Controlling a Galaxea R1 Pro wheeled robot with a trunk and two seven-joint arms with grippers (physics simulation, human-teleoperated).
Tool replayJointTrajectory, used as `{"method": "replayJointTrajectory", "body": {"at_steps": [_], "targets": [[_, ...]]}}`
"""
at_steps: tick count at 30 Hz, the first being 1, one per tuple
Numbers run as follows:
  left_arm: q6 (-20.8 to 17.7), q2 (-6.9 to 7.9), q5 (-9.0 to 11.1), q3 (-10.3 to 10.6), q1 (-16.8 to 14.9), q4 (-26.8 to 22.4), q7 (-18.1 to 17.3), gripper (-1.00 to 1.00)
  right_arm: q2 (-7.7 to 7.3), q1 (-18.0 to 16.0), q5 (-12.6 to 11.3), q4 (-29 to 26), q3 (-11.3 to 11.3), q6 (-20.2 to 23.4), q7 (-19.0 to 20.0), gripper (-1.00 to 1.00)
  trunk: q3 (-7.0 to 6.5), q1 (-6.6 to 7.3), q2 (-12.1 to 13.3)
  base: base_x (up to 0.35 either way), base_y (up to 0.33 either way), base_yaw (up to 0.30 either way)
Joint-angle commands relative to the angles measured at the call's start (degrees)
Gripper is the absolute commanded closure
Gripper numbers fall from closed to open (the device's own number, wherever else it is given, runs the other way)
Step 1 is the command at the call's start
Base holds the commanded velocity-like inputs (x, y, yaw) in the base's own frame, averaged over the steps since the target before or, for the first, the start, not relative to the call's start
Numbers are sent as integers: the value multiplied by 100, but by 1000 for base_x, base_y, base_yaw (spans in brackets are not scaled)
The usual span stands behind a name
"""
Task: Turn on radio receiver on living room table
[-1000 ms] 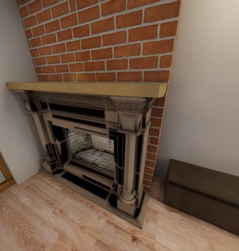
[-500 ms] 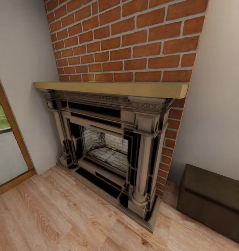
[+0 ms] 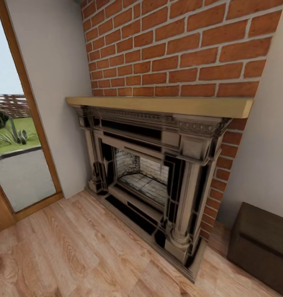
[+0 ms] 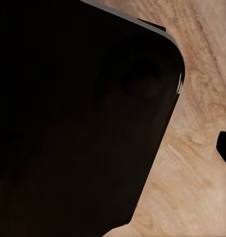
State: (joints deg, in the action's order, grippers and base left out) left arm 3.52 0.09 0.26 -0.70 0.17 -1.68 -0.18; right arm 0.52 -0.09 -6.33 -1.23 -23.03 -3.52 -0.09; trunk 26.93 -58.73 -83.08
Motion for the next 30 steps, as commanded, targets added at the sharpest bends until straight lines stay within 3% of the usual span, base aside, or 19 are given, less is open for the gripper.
{"method": "replayJointTrajectory", "body": {"at_steps": [1,30], "targets": [[0,0,0,0,0,0,0,-100,0,0,0,0,0,0,0,-100,0,0,0,0,0,272],[8,8,9,0,0,-1,0,-100,0,0,0,0,-9,-12,0,-100,0,0,0,0,0,272]]}}
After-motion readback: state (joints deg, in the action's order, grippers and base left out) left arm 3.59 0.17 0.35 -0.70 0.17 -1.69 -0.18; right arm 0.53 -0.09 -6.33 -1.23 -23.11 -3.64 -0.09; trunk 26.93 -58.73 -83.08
